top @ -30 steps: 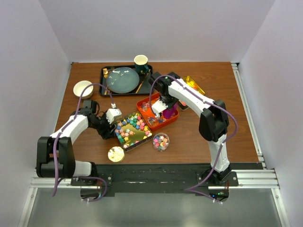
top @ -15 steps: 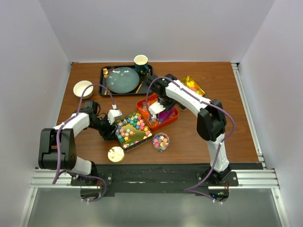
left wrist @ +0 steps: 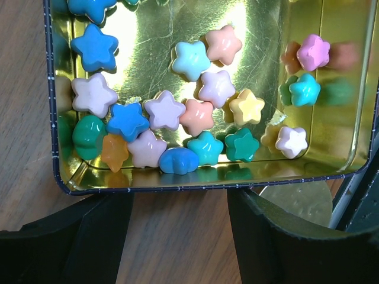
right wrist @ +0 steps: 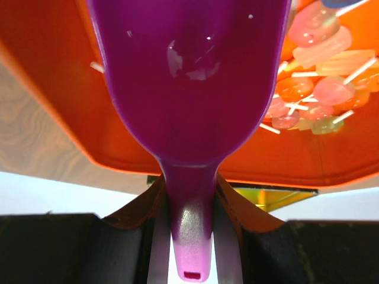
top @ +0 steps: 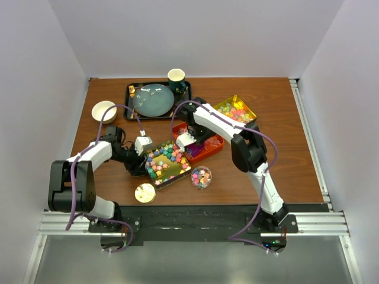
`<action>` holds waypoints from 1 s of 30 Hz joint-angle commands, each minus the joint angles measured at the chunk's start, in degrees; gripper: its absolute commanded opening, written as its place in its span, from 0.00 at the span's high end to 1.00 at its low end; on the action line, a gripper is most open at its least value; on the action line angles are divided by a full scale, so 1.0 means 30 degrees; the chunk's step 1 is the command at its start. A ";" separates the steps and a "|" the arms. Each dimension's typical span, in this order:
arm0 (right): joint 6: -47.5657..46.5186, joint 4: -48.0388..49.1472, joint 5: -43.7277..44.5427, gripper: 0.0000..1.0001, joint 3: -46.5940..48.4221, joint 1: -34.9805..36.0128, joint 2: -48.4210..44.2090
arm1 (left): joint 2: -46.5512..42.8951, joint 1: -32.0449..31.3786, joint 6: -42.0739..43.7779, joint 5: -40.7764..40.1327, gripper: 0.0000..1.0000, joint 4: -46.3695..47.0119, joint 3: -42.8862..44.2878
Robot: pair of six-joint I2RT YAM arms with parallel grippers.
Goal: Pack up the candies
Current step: Scoop the fake candies from the storage box.
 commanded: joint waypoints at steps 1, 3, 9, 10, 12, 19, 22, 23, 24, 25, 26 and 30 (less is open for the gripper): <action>0.2954 -0.3761 -0.3233 1.00 0.2198 0.0014 0.0940 | -0.0288 0.0004 -0.0501 0.1606 0.31 0.0987 0.0560; 0.3744 -0.2567 -0.4290 1.00 0.1674 -0.0104 0.0561 | -0.0346 0.0004 -0.0559 0.1635 0.31 0.1074 0.0530; 0.7346 -0.3492 -0.6162 1.00 0.3481 -0.0455 0.2341 | -0.0464 0.0004 -0.1027 0.1693 0.31 0.1192 0.0735; 0.7757 -0.3670 -0.6167 1.00 0.4328 -0.0485 0.2636 | -0.0580 0.0004 -0.1086 0.1751 0.31 0.1221 0.0735; 0.8929 -0.3498 -0.6635 1.00 0.4890 -0.0514 0.2959 | -0.0610 0.0004 -0.1262 0.1752 0.31 0.1396 0.0735; 1.1743 -0.3204 -0.6255 1.00 0.6240 -0.0543 0.3870 | -0.0786 0.0004 -0.1409 0.1781 0.31 0.1251 0.0911; 1.2535 -0.2618 -0.6255 1.00 0.6357 -0.0514 0.3840 | -0.0816 0.0004 -0.1380 0.1811 0.31 0.1280 0.0882; 1.2769 -0.2559 -0.6284 1.00 0.6474 -0.0514 0.3869 | -0.0845 0.0004 -0.1409 0.1811 0.31 0.1309 0.0882; 1.2887 -0.2385 -0.6342 1.00 0.6707 -0.0456 0.3870 | -0.0845 0.0004 -0.1525 0.1840 0.31 0.1367 0.0882; 1.2975 -0.2325 -0.6401 1.00 0.6854 -0.0427 0.3870 | -0.0932 0.0004 -0.1613 0.1840 0.32 0.1397 0.0911; 1.3150 -0.2295 -0.6430 1.00 0.6972 -0.0369 0.3957 | -0.0933 0.0004 -0.1672 0.1898 0.31 0.1426 0.0940; 1.3502 -0.1450 -0.7336 1.00 0.6917 -0.0134 0.3521 | -0.0992 0.0004 -0.2053 0.2016 0.31 0.1515 0.1116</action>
